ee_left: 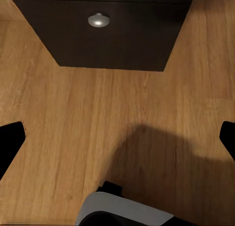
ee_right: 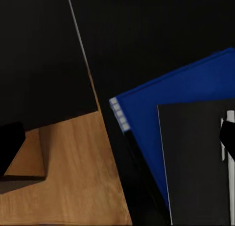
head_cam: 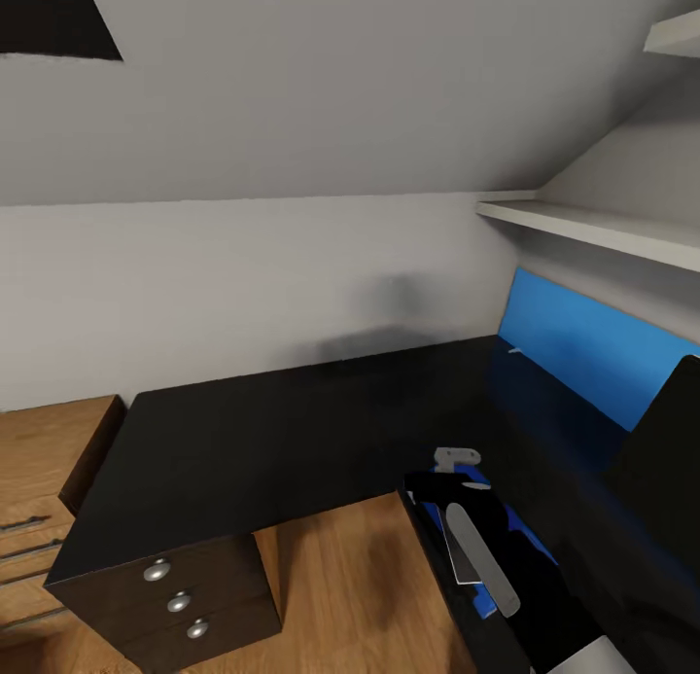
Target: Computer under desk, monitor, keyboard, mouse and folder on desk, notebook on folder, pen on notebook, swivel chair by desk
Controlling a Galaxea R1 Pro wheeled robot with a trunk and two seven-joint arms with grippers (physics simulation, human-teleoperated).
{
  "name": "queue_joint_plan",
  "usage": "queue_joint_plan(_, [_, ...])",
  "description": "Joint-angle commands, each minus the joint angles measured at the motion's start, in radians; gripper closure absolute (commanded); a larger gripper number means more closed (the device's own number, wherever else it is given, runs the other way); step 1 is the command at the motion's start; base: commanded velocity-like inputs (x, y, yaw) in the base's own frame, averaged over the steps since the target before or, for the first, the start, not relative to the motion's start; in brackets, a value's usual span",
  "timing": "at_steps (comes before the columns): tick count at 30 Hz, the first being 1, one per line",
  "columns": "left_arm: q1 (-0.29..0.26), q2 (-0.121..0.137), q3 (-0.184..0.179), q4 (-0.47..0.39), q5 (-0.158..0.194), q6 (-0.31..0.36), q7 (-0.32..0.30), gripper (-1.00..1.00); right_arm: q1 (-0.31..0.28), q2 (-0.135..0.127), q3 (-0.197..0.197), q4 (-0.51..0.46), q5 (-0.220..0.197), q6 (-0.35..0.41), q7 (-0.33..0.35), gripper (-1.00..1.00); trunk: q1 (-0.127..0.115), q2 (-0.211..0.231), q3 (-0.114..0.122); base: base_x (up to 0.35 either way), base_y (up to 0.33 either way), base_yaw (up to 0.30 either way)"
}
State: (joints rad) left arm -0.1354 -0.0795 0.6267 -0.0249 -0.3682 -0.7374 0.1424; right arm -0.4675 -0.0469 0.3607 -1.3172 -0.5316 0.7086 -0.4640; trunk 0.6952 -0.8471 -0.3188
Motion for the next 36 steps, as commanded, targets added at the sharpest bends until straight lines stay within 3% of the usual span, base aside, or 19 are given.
queue_joint_plan(1, [-0.001,0.000,0.003,0.000,-0.011,-0.002,0.009,-1.00,-0.001,-0.001,0.011,-0.002,-0.010,0.001,-0.010,-1.00,0.000,-0.001,-0.002,0.000,0.000,0.260])
queue_joint_plan(8, [-0.001,0.000,0.003,0.000,-0.011,-0.002,0.010,-1.00,0.000,0.001,0.086,0.000,-0.009,-0.011,-0.008,-1.00,0.000,-0.001,-0.003,0.000,0.000,0.266])
queue_joint_plan(27, [0.000,0.001,0.003,0.000,-0.011,-0.002,0.008,-1.00,0.000,0.002,0.262,0.053,-0.004,-0.154,-0.007,-1.00,0.000,-0.001,-0.005,-0.006,0.000,0.263])
queue_joint_plan(36, [0.000,0.001,0.004,0.000,-0.011,-0.002,0.009,-1.00,0.000,0.000,0.284,0.057,-0.005,-0.198,-0.007,-1.00,0.000,-0.001,-0.007,-0.223,0.000,0.095])
